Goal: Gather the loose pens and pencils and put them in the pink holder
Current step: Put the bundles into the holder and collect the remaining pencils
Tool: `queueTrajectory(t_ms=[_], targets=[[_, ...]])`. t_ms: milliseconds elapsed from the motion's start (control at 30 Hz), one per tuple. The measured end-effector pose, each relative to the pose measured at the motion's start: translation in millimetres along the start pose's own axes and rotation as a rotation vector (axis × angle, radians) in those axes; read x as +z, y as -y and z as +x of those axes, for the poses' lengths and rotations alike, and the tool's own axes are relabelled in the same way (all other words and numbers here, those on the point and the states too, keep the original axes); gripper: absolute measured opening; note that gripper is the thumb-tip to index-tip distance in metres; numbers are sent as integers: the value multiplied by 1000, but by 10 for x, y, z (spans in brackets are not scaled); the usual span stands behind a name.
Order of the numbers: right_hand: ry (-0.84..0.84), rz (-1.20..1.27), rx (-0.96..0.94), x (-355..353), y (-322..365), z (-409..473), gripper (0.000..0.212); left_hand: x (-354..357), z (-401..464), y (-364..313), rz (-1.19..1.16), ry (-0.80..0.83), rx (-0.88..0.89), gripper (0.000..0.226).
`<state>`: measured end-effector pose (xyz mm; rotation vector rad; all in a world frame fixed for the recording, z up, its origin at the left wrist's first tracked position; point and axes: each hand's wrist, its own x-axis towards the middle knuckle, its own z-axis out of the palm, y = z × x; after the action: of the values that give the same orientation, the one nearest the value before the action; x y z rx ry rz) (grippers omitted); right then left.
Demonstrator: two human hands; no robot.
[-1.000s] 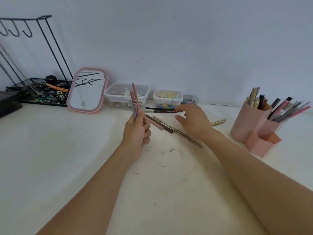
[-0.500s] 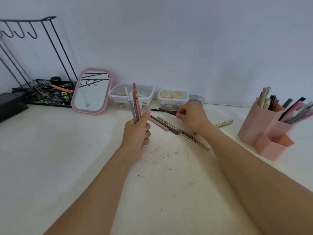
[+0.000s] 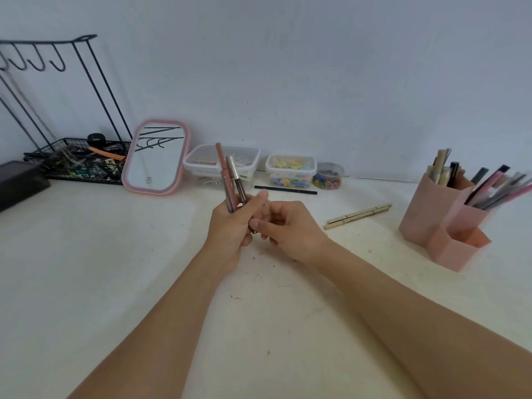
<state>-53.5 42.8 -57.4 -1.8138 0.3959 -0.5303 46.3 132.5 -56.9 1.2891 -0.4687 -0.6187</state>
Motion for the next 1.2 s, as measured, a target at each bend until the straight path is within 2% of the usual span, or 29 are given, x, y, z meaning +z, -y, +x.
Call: queueTrajectory(t_ms=[67, 200, 300, 333, 433, 467, 567, 633, 733, 867, 1000, 1200], targets=[[-14, -1, -73, -4, 2, -1, 3, -3, 18, 35, 76, 10, 21, 28], [-71, -39, -123, 53, -8, -4, 9, 30, 30, 58, 127, -6, -7, 25], [-25, -50, -52, -47, 58, 63, 5, 47, 21, 48, 121, -35, -40, 28], [-66, -80, -37, -133, 67, 109, 8, 45, 21, 48, 106, -46, -46, 31], [-336, -405, -74, -504, 3, 298, 8, 23, 34, 46, 59, -90, -43, 32], [-379, -548, -53, -627, -38, 334, 7, 27, 39, 42, 46, -101, -41, 31], [-295, -777, 82, -837, -250, 397, 32, 7, 47, 31, 8, -131, -35, 27], [-250, -827, 102, -868, -311, 426, 39, -6, 58, 33, -16, -131, -31, 21], [-256, -869, 72, -839, -345, 490, 30, -30, 70, 40, -39, -114, -40, 17], [-309, -840, 95, -818, -361, 547, 15, -16, 62, 11, -47, -119, -60, 29], [-343, -739, 67, -774, -351, 507, 12, -11, 47, -9, -97, -115, -83, 38], [-413, -691, -41, -563, -227, 318, 14, -15, 60, -1, -100, -143, -96, 30]])
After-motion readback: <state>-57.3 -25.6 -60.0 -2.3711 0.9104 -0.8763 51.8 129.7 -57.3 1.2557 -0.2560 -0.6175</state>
